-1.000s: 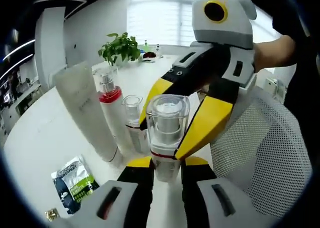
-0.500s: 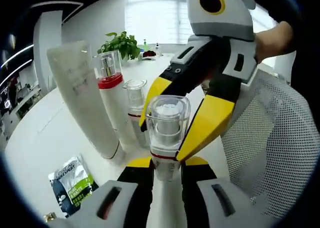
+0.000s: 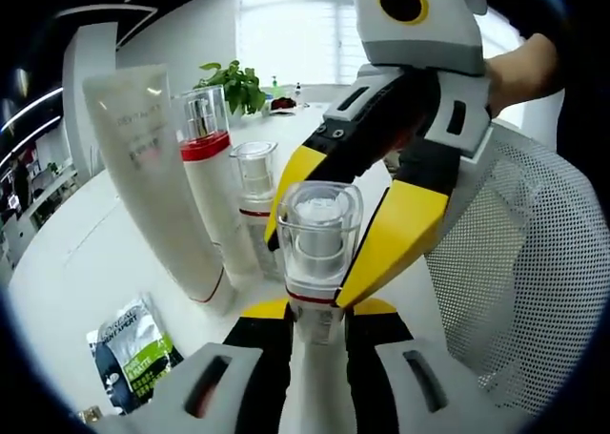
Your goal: Arrange the skincare products in the storage area until every visible bottle or jar stands upright without overlapping.
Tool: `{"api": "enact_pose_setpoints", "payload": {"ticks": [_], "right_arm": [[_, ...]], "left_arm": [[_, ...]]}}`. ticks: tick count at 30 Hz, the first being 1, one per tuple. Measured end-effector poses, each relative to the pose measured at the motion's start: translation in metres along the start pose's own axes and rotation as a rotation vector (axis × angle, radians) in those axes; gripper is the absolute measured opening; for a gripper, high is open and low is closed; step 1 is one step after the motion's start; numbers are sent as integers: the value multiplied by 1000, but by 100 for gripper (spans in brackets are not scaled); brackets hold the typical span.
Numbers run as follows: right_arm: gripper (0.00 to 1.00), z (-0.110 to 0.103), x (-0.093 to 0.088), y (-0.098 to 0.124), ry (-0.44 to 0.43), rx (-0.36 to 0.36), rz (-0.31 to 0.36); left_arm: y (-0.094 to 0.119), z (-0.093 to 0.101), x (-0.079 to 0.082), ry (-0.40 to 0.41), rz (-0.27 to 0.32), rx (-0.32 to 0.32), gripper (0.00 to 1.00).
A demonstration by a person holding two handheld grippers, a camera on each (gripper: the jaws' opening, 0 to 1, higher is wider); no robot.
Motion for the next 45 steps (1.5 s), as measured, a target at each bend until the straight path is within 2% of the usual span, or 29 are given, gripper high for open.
{"api": "enact_pose_setpoints", "payload": {"ticks": [9, 19, 29, 37, 45], "right_arm": [[29, 6, -5, 8, -57, -25, 15], [32, 9, -20, 21, -103, -44, -8], [46, 9, -35, 33, -135, -69, -39], [59, 15, -40, 41, -156, -103, -52], [62, 16, -41, 40, -158, -110, -58]], "left_arm": [[-5, -7, 3, -6, 8, 1, 22], [-11, -23, 7, -9, 9, 14, 22], [-19, -33, 14, -3, 16, 25, 22], [-23, -39, 16, 2, 16, 31, 22], [-25, -41, 16, 14, 14, 32, 22]]}}
Point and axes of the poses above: the point that each gripper's makers call its tool centre point, and the gripper's own axes: y roughly backward along the fingers, z roughly to its right, x roughly out of its top, the point moved 1 cm from there along y, roughly backward along the fingers, and after that the axes turned 1 degree about z, right-handed, at the moved point
